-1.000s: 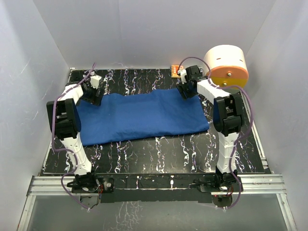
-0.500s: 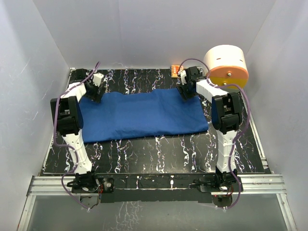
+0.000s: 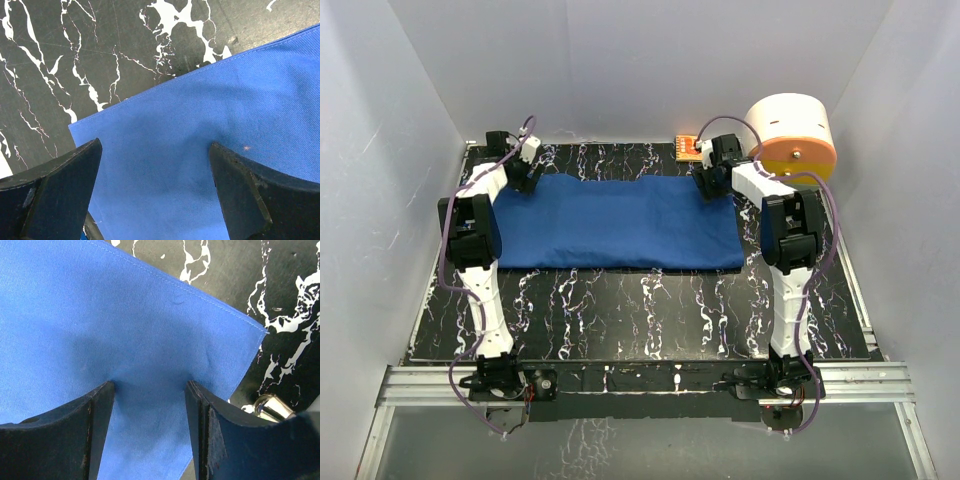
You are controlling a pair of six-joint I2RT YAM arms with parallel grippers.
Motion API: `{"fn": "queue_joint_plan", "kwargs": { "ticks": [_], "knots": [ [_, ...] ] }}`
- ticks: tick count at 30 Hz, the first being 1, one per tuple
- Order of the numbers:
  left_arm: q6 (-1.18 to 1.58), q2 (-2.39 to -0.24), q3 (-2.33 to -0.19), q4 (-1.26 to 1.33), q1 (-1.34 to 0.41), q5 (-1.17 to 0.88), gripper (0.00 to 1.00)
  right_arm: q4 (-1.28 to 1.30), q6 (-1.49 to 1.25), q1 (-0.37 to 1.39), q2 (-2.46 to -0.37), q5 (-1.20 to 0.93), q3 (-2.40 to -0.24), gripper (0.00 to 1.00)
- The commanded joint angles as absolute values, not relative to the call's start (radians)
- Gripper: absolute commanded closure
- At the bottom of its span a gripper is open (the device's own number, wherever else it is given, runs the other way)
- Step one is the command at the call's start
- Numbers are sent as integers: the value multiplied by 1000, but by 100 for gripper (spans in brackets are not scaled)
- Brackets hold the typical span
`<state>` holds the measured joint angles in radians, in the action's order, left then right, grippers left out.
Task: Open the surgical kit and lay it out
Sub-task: Open the surgical kit at the center of the board.
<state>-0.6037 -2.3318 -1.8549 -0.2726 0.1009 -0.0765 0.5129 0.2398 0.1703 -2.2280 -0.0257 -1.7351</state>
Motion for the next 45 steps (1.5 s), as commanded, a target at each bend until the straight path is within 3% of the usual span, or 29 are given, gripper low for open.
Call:
{"fn": "queue_joint_plan", "kwargs": {
  "ticks": [1,12,22,35,39,45],
  "knots": [
    [-627,-2383,-1828,-399,111,-7,12,530,306,124,-2290,28,-1775,44],
    [-520,-2281,-1965,-470,130,-100,9,583,295,124,-2265,-16,-1958,43],
    [-494,-2440,-2203,-573,177,-98,12,618,283,123,-2388,70,-2106,44],
    [-426,-2507,-2232,-531,211,-121,20,650,216,90,-2411,5,-2096,47],
    [-395,-2517,-2228,-541,221,-157,25,656,205,80,-2408,-23,-2077,48],
    [-357,-2517,-2194,-530,229,-224,40,672,198,70,-2411,-67,-2079,61]
  ]
}}
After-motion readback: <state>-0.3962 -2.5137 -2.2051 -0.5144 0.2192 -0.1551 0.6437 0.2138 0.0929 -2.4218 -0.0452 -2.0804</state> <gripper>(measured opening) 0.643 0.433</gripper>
